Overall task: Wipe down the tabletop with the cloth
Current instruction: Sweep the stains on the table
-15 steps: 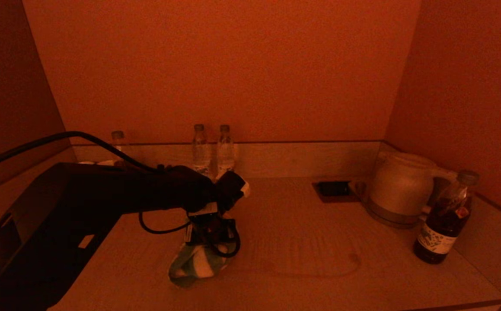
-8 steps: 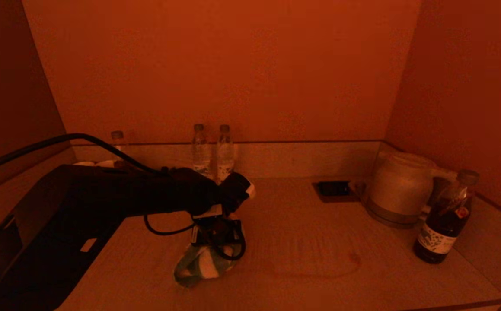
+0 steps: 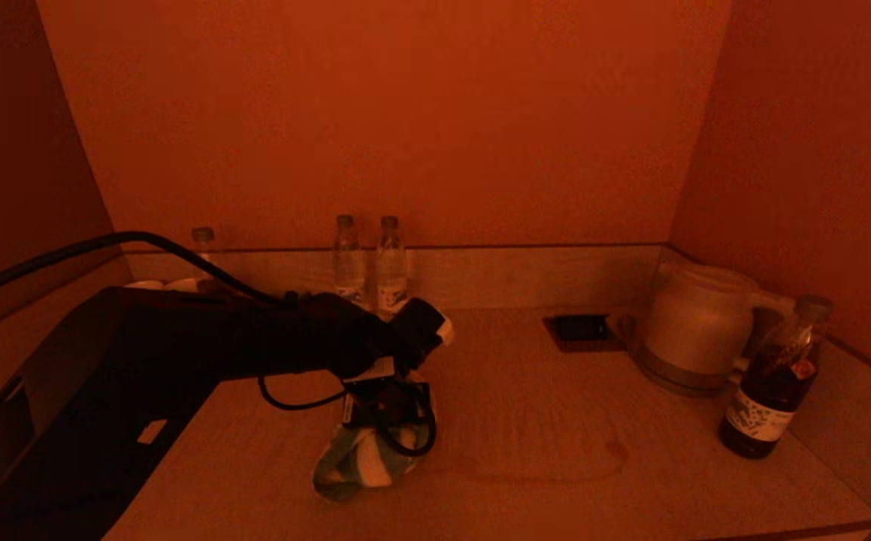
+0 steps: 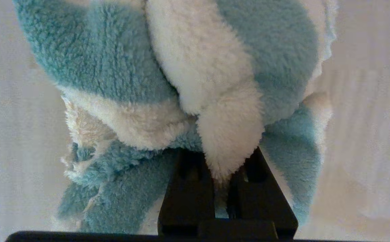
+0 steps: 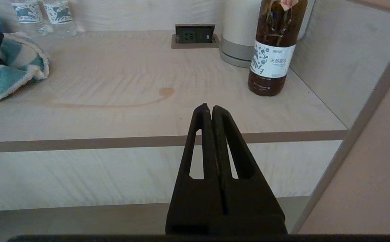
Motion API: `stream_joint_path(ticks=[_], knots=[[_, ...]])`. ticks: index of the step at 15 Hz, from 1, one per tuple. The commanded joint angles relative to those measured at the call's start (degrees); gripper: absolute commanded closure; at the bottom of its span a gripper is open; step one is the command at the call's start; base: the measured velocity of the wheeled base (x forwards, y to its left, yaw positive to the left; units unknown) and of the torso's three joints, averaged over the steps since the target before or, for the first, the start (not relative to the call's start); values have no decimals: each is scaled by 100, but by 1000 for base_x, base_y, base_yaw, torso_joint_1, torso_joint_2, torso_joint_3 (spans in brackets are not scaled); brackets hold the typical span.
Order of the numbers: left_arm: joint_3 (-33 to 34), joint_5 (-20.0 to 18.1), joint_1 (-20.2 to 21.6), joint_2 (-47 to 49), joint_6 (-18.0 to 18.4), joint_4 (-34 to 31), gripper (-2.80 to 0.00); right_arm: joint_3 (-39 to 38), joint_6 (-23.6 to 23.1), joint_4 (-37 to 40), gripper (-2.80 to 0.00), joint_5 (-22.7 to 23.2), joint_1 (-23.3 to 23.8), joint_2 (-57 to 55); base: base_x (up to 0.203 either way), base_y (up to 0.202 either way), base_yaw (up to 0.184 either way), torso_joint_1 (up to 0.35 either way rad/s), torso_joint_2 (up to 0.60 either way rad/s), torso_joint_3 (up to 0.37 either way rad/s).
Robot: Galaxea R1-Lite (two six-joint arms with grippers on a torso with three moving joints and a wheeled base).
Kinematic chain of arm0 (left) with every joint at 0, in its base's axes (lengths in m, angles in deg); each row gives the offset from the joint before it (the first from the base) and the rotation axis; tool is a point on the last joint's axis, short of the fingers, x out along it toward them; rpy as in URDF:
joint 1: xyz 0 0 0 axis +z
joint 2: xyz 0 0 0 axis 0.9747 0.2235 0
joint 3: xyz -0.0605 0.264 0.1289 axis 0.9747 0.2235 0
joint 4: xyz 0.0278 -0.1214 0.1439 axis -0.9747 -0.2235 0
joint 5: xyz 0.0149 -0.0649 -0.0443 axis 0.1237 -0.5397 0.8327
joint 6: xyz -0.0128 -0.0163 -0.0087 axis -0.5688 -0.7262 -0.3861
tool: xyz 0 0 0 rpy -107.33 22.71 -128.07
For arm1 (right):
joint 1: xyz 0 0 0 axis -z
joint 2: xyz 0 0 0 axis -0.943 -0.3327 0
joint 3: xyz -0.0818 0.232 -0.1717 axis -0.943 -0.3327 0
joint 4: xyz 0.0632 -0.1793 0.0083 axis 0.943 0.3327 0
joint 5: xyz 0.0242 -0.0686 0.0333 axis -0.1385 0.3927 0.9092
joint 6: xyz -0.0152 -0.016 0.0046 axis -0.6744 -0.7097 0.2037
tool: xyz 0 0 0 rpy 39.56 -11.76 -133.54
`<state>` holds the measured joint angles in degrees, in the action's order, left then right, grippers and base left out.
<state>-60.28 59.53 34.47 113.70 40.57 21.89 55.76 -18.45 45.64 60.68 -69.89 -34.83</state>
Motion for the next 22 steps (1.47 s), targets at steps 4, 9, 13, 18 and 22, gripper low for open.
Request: stream_joint_path(ticks=[4, 9, 13, 18, 22], knots=[[-4, 31, -80, -169, -11, 40, 0, 0, -4, -1, 0, 2, 2, -7, 0, 0, 0, 0, 0, 0], [9, 41, -94, -459, -11, 30, 0, 0, -4, -1, 0, 2, 2, -7, 0, 0, 0, 0, 0, 0], [183, 58, 64, -894, -30, -31, 0, 0, -4, -1, 0, 2, 2, -7, 0, 0, 0, 0, 0, 0], [935, 99, 525, -1407, -38, 2, 0, 0, -4, -1, 0, 2, 2, -7, 0, 0, 0, 0, 0, 0], [1760, 110, 1200, -1698, -23, -4, 0, 0, -4, -1, 0, 2, 2, -7, 0, 0, 0, 0, 0, 0]])
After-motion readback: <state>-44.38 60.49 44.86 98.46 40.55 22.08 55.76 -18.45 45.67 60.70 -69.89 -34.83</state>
